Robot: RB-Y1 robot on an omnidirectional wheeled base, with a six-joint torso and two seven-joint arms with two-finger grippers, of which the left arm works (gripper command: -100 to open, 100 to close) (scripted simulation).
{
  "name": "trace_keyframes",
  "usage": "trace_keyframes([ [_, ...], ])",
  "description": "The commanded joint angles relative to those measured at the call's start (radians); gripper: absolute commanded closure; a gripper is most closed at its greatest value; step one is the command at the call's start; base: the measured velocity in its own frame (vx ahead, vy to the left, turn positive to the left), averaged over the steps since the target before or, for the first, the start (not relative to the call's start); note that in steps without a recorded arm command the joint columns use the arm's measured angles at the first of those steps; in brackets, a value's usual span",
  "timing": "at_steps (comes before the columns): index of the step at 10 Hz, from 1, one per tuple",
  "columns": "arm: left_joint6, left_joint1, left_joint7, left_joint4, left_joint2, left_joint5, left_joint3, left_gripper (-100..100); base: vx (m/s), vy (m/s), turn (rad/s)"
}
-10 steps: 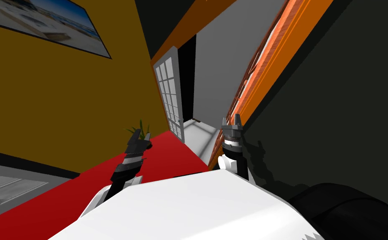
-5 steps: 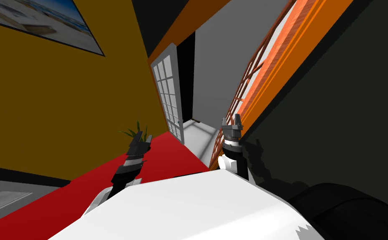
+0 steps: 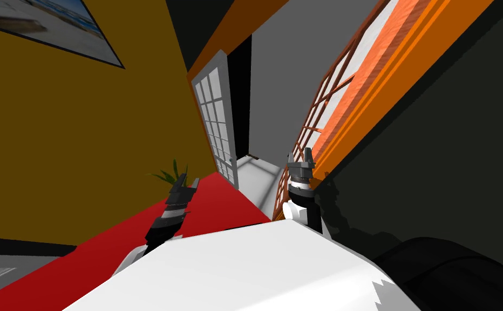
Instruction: Push the door open
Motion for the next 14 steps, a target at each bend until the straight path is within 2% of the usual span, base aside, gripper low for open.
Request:
trace_keyframes([
  [1, -0.018, -0.003, 0.047, 0.025, 0.005, -0.018, 0.007, -100, 0.102, 0.016, -0.045],
  [14, -0.183, 0.003, 0.405, 0.221, 0.018, -0.168, 0.05, -100, 0.095, 0.041, -0.047],
])
